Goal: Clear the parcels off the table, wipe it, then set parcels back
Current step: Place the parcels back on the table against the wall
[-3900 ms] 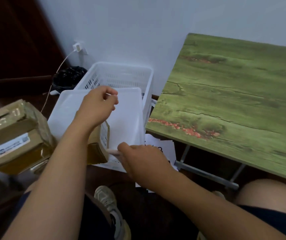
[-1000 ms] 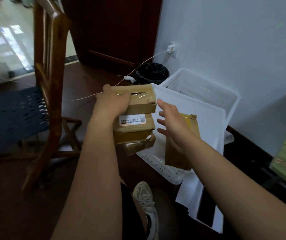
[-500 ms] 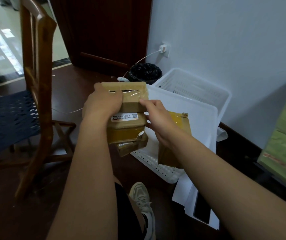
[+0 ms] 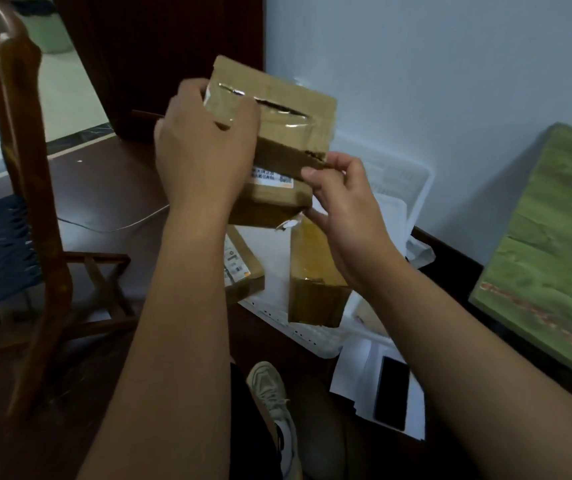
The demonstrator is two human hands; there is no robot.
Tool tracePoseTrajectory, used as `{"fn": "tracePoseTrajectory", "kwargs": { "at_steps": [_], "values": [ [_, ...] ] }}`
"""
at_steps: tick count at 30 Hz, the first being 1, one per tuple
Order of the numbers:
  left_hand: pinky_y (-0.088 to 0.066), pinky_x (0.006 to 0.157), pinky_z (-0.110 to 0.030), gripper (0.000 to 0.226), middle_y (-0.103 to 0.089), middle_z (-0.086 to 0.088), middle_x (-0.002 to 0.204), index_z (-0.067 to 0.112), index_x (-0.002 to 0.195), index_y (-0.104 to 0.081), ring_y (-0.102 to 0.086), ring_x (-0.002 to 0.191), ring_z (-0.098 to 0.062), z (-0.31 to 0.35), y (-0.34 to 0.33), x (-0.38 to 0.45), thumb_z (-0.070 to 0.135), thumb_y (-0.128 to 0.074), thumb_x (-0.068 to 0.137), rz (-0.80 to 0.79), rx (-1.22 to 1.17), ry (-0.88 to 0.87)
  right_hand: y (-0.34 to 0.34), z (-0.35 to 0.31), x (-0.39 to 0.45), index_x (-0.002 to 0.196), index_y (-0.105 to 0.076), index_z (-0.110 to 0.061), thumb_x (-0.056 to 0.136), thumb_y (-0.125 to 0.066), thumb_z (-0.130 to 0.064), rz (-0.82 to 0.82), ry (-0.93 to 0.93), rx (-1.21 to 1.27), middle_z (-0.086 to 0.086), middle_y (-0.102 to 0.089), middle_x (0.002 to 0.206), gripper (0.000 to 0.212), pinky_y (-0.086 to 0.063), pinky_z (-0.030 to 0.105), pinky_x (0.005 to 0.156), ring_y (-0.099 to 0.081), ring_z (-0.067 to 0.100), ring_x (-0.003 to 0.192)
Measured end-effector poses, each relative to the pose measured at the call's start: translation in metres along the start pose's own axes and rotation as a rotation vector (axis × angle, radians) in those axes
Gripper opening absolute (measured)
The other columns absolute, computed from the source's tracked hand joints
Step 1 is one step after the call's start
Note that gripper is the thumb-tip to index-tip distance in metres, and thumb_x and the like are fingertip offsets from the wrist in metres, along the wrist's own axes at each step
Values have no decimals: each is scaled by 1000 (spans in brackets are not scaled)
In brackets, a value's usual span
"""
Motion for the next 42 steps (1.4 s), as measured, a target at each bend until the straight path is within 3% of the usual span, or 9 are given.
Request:
{"fn": "tracePoseTrajectory", "kwargs": {
  "at_steps": [3,5,11,17,22,27,36,39,42],
  "values": [
    [-39,78,-7,42,-59,13,108,23,123,-57,-54,98,-4,28,-22,-11,50,-53,91,-34,-105,-68,35,-22,-15,113,-47,-22,96,-55,-12,60,110,-2,-17,-71,92,21,-51,23,84,-67,1,94],
    [-34,67,-1,35,-58,17,98,23,117,-61,-53,85,4,48,-37,-21,47,-56,92,-55,-190,-91,59,-33,-26,108,-47,-24,95,-55,-10,111,176,-37,-19,-72,91,21,-53,23,83,-67,1,93],
    [-43,72,-12,24,-61,20,86,30,104,-62,-57,82,6,123,-86,-63,51,-58,91,-224,-367,-101,137,-62,-71,109,-47,-24,79,-56,-15,336,352,-144,5,-66,119,33,-52,26,86,-61,15,115],
    [-46,72,-18,32,-65,19,89,31,105,-63,-61,85,5,166,-134,-113,58,-57,89,-495,-418,-127,206,-68,-115,105,-51,-22,87,-54,-9,552,392,-139,-16,-72,90,22,-49,16,72,-65,-2,86],
    [-44,71,-14,40,-62,23,93,32,111,-60,-59,90,5,188,-163,-150,64,-53,88,-603,-390,-193,248,-67,-139,98,-52,-26,82,-53,-22,691,355,-209,-27,-68,79,17,-47,14,69,-61,-9,77],
    [-43,71,-12,45,-63,21,97,34,113,-58,-59,92,2,202,-186,-168,70,-49,87,-689,-330,-261,283,-60,-147,86,-58,-37,76,-55,-48,833,245,-229,-24,-63,78,15,-46,30,75,-56,-6,75],
    [-49,79,-29,39,-64,20,100,43,103,-51,-60,97,-7,201,-203,-186,76,-39,86,-757,-228,-357,305,-55,-145,94,-51,-29,91,-54,-42,901,252,-260,-14,-60,82,14,-52,25,60,-55,-4,66],
    [-50,90,-42,60,-64,17,110,43,109,-56,-58,108,-15,198,-207,-189,86,-27,79,-766,-202,-378,310,-56,-144,98,-50,-33,84,-54,-52,902,223,-276,-24,-65,76,24,-57,36,70,-59,-7,68],
    [-46,98,-43,77,-58,12,125,41,126,-56,-51,118,-18,194,-210,-188,89,-21,77,-788,-119,-396,312,-58,-141,116,-49,-31,83,-58,-53,887,155,-202,-12,-66,88,40,-60,43,72,-64,3,73]
  ]
}}
Point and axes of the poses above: each hand's wrist, its own x-axis towards the middle knuckle, its own y-axis out of the back of the hand, z = x × y, the point moved 1 cm from there along x, towards the middle knuckle
